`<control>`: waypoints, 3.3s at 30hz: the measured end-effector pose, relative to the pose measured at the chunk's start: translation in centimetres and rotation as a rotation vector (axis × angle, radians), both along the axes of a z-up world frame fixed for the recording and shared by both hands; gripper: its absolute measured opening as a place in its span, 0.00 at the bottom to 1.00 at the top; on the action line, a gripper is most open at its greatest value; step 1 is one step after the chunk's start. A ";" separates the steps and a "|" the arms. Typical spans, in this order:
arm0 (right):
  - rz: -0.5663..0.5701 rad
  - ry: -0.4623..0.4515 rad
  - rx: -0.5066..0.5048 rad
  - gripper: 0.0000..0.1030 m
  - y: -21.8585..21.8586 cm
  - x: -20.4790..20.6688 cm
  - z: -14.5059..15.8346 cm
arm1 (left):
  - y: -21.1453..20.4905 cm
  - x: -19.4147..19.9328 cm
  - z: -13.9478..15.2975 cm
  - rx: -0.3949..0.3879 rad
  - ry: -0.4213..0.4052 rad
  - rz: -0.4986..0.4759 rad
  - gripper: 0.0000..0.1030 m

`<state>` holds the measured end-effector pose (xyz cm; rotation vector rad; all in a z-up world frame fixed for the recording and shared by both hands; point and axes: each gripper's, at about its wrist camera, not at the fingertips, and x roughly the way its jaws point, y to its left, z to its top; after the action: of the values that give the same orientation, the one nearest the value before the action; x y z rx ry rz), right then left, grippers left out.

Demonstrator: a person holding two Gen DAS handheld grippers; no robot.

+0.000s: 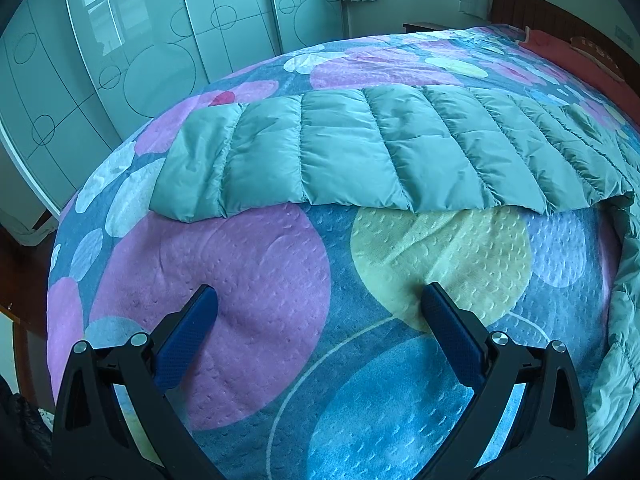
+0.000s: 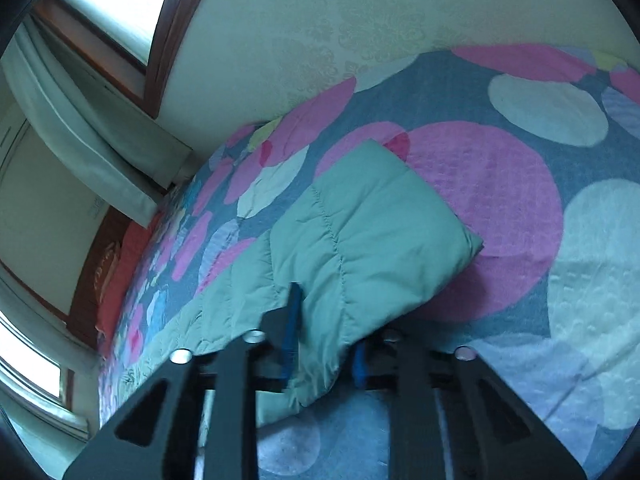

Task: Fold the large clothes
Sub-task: 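Carry the held sleeve across the jacket body with the right tool, then lay the sleeve on the jacket body and open the right tool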

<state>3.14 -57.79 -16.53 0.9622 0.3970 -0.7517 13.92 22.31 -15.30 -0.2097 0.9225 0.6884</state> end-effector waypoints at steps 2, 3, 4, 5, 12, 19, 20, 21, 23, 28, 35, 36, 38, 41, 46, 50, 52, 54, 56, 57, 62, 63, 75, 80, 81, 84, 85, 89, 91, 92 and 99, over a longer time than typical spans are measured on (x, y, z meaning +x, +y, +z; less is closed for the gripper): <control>0.057 0.035 -0.090 0.09 1.4 1.5 1.9 | -0.1 0.0 0.0 -0.001 -0.001 0.000 0.98; 0.088 0.045 -0.125 0.09 2.2 2.4 2.7 | -0.1 0.0 0.0 0.000 0.000 0.000 0.98; 0.120 0.053 -0.157 0.09 3.1 3.3 3.5 | -0.1 0.0 0.0 0.001 0.000 0.000 0.98; 0.171 0.062 -0.200 0.09 4.6 4.7 4.6 | -0.1 0.0 0.0 0.000 0.000 0.000 0.98; 0.471 0.066 -0.334 0.07 14.5 13.7 8.0 | 0.0 0.0 0.0 -0.002 -0.003 0.000 0.98; 0.733 0.070 -0.395 0.06 26.8 21.4 8.5 | 0.0 0.0 0.0 -0.004 -0.007 0.000 0.98; 0.766 0.067 -0.397 0.06 28.3 22.2 8.5 | 0.0 -0.1 0.0 -0.004 -0.007 0.000 0.98; 0.798 0.064 -0.398 0.06 29.7 23.0 8.4 | 0.1 0.0 0.0 -0.004 -0.008 0.000 0.98; 0.865 0.059 -0.398 0.06 32.8 24.6 8.2 | 0.0 -0.1 0.0 -0.003 -0.008 0.000 0.98; 1.019 0.061 -0.392 0.06 39.3 27.1 7.5 | 0.0 0.0 -0.1 -0.004 -0.012 0.000 0.98; 1.182 0.135 -0.376 0.06 46.3 29.4 4.6 | 0.0 0.0 -0.1 -0.003 -0.015 0.001 0.98; 1.202 0.150 -0.371 0.06 47.0 29.6 4.2 | 0.2 0.1 -0.1 -0.004 -0.015 0.001 0.98; 1.247 0.195 -0.363 0.06 48.3 30.0 3.1 | 0.0 0.0 -0.1 -0.003 -0.015 0.001 0.98; 1.294 0.250 -0.364 0.15 49.5 30.3 2.0 | 0.0 -0.1 -0.1 -0.003 -0.015 0.001 0.98; 1.337 0.185 -0.338 0.56 49.2 28.4 3.7 | 0.0 0.0 -0.1 -0.002 -0.016 0.001 0.98; 1.286 0.142 -0.357 0.56 45.5 26.1 6.3 | 0.0 -0.1 -0.1 -0.003 -0.016 0.001 0.98; 1.205 0.153 -0.377 0.56 41.7 25.4 7.3 | 0.0 -0.1 -0.1 -0.002 -0.017 0.001 0.98; 1.110 0.192 -0.406 0.55 37.8 25.1 7.3 | -0.1 -0.2 -0.1 -0.003 -0.017 0.001 0.98; 1.019 0.250 -0.417 0.50 33.9 25.1 6.6 | 0.0 -0.1 -0.1 -0.002 -0.017 0.001 0.98; 0.977 0.279 -0.400 0.48 31.6 25.1 5.9 | 0.0 0.0 -0.1 -0.001 -0.016 0.001 0.98; 0.945 0.393 -0.285 0.43 26.0 26.2 0.9 | 0.0 -0.1 -0.1 -0.001 -0.017 0.001 0.98; 0.955 0.383 -0.275 0.42 25.6 26.3 0.4 | 0.1 0.0 -0.1 0.000 -0.016 0.001 0.98; 0.850 0.318 -0.326 0.43 21.6 31.5 3.7 | 0.1 0.0 -0.2 -0.001 -0.018 0.001 0.98; 0.875 0.407 -0.287 0.44 21.0 33.8 1.3 | 0.0 -0.1 -0.2 -0.002 -0.019 0.001 0.98; 0.876 0.409 -0.290 0.44 21.1 33.8 1.9 | 0.0 -0.1 -0.2 -0.003 -0.020 0.001 0.98; 0.854 0.354 -0.317 0.44 21.0 33.6 4.1 | 0.0 0.0 -0.2 0.001 -0.018 0.001 0.98; 0.846 0.349 -0.326 0.45 20.9 33.8 4.3 | 0.0 -0.1 -0.2 0.002 -0.018 0.001 0.98; 0.868 0.410 -0.285 0.49 20.1 36.0 1.5 | 0.0 0.0 -0.2 0.000 -0.019 0.001 0.98; 0.875 0.423 -0.315 0.49 20.3 36.4 0.7 | 0.1 0.0 -0.2 -0.001 -0.019 0.001 0.98; 0.870 0.438 -0.336 0.49 20.6 36.2 1.1 | 0.0 -0.1 -0.2 -0.001 -0.020 0.000 0.98; 0.905 0.389 -0.423 0.56 25.7 30.1 4.1 | 0.1 -0.1 -0.2 -0.003 -0.021 0.000 0.98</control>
<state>33.21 -32.05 -12.44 0.1651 0.8925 -0.1587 13.85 22.38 -15.51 -0.2198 0.9035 0.6838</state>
